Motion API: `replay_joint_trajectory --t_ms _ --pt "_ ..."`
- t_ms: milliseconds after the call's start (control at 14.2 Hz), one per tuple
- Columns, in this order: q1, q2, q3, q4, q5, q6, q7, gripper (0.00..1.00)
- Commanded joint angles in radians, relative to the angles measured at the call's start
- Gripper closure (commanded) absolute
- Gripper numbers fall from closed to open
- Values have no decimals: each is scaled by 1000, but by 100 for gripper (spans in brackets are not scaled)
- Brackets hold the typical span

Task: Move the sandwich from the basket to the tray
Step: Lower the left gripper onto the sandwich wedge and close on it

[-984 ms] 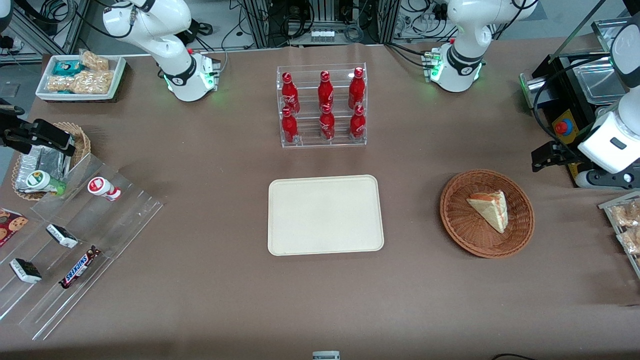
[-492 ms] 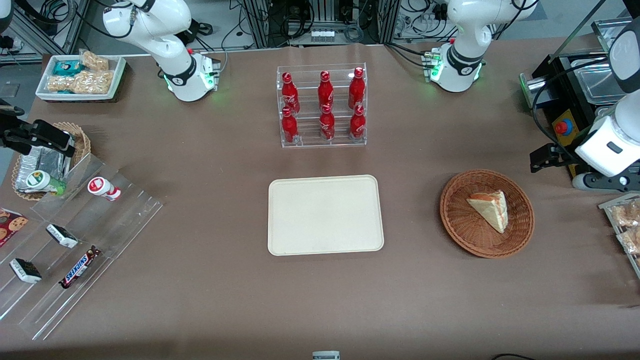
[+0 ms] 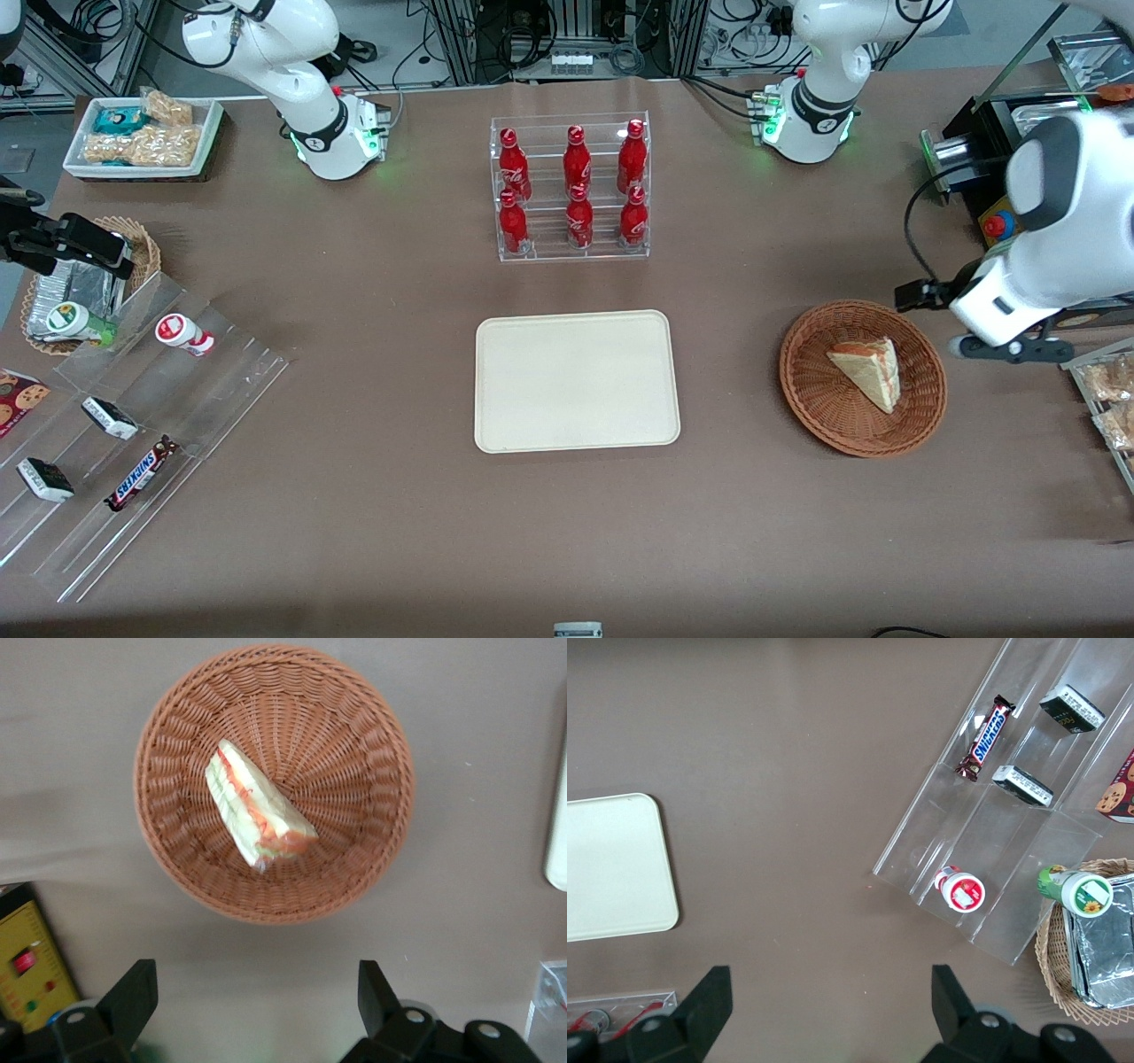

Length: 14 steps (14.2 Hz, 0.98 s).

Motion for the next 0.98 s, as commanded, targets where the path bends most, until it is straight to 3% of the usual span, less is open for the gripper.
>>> replay_joint_trajectory --t_ms 0,141,492,773,914 --pt "4 -12 -1 -173 13 186 -75 0" --pt "5 -2 -1 -241 16 298 -130 0" --pt "13 43 32 -244 14 378 -424 0" --pt "19 98 43 -244 14 493 -806 0" --pt "17 118 43 -249 11 525 -883 0"
